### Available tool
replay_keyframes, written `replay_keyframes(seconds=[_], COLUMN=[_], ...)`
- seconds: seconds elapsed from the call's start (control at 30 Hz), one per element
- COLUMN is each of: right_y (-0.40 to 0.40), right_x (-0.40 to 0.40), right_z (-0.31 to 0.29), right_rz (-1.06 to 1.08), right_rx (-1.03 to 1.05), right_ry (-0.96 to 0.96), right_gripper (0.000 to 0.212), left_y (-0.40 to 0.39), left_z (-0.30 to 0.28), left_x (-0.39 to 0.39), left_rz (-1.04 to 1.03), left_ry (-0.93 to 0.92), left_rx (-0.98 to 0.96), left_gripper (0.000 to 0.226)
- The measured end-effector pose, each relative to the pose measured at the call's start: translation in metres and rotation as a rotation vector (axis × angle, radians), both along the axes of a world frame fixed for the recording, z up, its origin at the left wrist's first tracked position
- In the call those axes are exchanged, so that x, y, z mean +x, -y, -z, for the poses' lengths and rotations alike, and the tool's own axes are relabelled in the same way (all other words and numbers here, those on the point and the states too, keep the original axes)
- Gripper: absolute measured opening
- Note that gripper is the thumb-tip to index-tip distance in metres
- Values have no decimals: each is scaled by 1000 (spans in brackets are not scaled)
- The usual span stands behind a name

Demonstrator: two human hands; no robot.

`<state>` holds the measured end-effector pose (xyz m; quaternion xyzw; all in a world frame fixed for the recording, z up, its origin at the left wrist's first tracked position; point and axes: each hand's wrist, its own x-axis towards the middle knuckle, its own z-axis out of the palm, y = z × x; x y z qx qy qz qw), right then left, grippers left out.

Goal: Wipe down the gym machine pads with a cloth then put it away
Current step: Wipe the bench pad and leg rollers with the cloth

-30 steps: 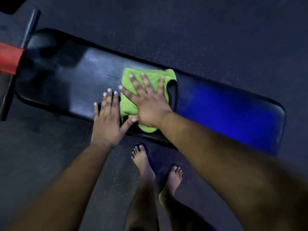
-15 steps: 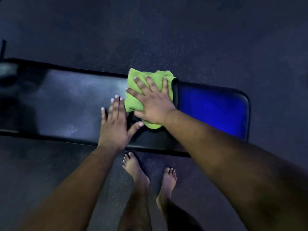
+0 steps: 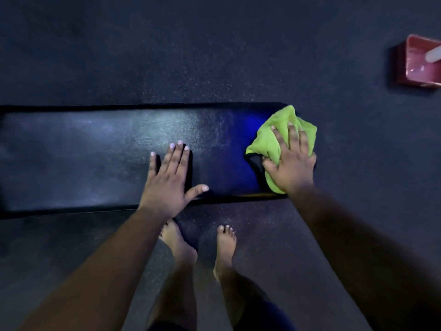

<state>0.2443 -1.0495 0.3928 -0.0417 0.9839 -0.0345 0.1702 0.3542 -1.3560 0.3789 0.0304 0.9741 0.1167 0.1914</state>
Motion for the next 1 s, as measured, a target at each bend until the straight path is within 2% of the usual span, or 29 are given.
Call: replay_keyframes(seconds=[0.17,0.4,0.5,0.63,0.7,0.77,0.8,0.83,0.93,1.0], right_y=[24,105,156,235,258,269,271,272,270,265], right_x=[66,99,117,143,149,158,165,174,200,211], right_z=[9,18,12,-4,-27,-62,-80,-102,-167,-210], right_rz=[112,200,85,-261,-274,-274,-276,-279,-262,-255], right_rx=[3,8,-41,-161,-199,-230,-243,-258,-298,-345], right_ry=[-18,-41,23,196,208,169,140,107,118,168], right_gripper=[83,86,89,83,79,83,85,88,96,111], left_y=[8,58,81,97,102,109,110,112,114,114], left_z=[7,9,2,-17,-31,-57,-75,-99,-172,-221], left_x=[22,49,63,80,91,101,105,109,129,144], left_rz=[-13,-64,-110,-253,-514,-829,-906,-937,-969,-989], left_ry=[41,46,34,72,167,289,354,401,335,249], left_rx=[-23,3,53,179,385,855,1055,1174,1356,1370], left_gripper=[111,111,112,114,115,112,100,84,40,14])
